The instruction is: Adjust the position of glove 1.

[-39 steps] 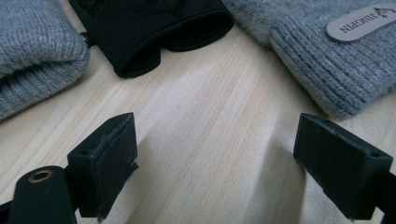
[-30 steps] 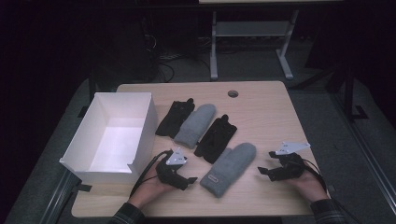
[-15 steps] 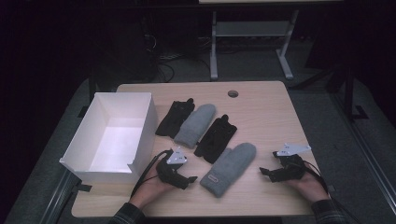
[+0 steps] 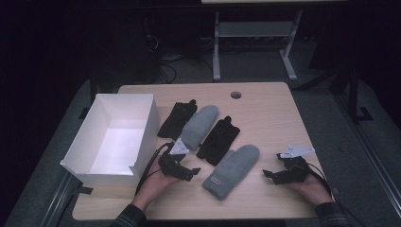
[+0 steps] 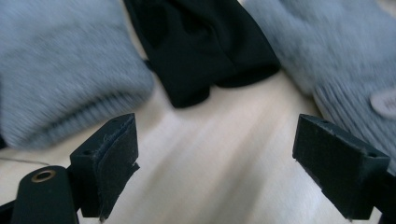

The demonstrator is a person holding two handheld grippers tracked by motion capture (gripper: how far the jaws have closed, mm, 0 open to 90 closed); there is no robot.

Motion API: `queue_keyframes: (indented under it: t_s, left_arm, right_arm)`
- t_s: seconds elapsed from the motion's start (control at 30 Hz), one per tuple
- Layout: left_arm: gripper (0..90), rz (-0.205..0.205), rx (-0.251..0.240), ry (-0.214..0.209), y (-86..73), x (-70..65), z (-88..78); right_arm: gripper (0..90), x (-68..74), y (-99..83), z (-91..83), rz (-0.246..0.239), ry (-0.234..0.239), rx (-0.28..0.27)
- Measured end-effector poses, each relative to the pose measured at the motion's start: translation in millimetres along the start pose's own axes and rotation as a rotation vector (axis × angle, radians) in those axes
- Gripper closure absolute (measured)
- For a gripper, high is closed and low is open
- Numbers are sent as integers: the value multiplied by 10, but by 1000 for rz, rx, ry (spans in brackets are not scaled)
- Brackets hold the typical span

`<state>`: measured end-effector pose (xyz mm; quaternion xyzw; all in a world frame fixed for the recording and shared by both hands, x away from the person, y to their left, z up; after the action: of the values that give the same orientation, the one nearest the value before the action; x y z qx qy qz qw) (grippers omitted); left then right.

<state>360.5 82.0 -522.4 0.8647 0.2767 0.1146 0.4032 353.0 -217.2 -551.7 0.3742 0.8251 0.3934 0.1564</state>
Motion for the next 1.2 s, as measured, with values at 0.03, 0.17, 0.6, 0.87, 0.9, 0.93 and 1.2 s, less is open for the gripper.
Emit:
queue_keyframes:
  t_s: [0.03,0.17,0.6,0.87,0.9,0.93,1.2]
  left_arm:
    - [137,-7,-7,13,55,44,0]
    - [138,-35,-6,23,155,127,-1]
    - [161,-88,-27,92,532,524,130]
    - [192,-116,-35,133,667,809,246]
    - [203,-118,-29,144,692,888,282]
    - [210,-118,-29,144,692,888,282]
    - [242,-159,-14,162,774,1124,452]
  right_arm:
    - [108,-1,0,0,0,0,0]
    - [108,0,0,0,0,0,0]
    - [108,0,0,0,0,0,0]
    - [108,-2,0,0,1,-1,0]
    - [108,-2,-1,-2,0,0,2]
    - [108,-3,-1,-2,0,0,2]
    - [108,-2,0,0,1,-1,0]
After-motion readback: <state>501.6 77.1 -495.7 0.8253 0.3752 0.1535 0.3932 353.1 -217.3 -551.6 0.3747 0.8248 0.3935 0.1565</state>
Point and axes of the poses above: each handheld gripper's, and its own axes: z roughly forward along the jaws, y roughly out of its top, x roughly to its left, the point moved 10 cm from there along z, roughly forward along the jaws, and after that the axes turned 4 degrees about -x, right-handed, at the moved point
